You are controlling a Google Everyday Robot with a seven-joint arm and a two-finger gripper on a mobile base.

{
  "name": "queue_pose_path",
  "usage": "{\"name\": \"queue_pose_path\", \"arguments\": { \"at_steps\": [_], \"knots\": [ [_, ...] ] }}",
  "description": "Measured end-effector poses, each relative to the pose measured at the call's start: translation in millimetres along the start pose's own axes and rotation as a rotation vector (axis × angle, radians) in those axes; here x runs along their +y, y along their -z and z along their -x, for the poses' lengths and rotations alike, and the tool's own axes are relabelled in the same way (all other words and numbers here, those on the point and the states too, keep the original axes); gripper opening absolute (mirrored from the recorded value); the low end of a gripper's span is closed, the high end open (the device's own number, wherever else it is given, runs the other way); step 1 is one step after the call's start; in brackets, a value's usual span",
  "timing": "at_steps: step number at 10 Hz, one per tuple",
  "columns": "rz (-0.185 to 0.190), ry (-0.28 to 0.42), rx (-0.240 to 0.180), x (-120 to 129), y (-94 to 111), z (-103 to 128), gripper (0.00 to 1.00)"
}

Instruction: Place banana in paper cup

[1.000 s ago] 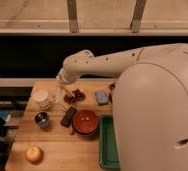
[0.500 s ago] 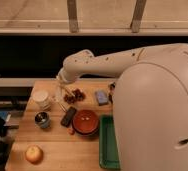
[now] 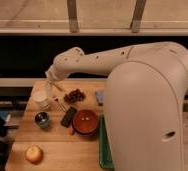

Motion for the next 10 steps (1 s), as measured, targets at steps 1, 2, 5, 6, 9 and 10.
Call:
{"name": "queue_pose_path", "arguments": {
  "at_steps": [1, 2, 5, 6, 9, 10],
  "knots": [
    [0.024, 0.027, -0.02, 14, -7, 13, 0.0],
    [0.044, 0.046, -0.033, 25, -12, 22, 0.0],
    [0.114, 0.081, -0.051, 49, -27, 32, 0.0],
    [0.144, 0.072, -0.052, 51, -33, 30, 0.0],
    [0.267, 0.022, -0.065, 61, -47, 27, 0.0],
    [0.313, 0.002, -0.072, 63, -49, 27, 0.0]
  ]
}}
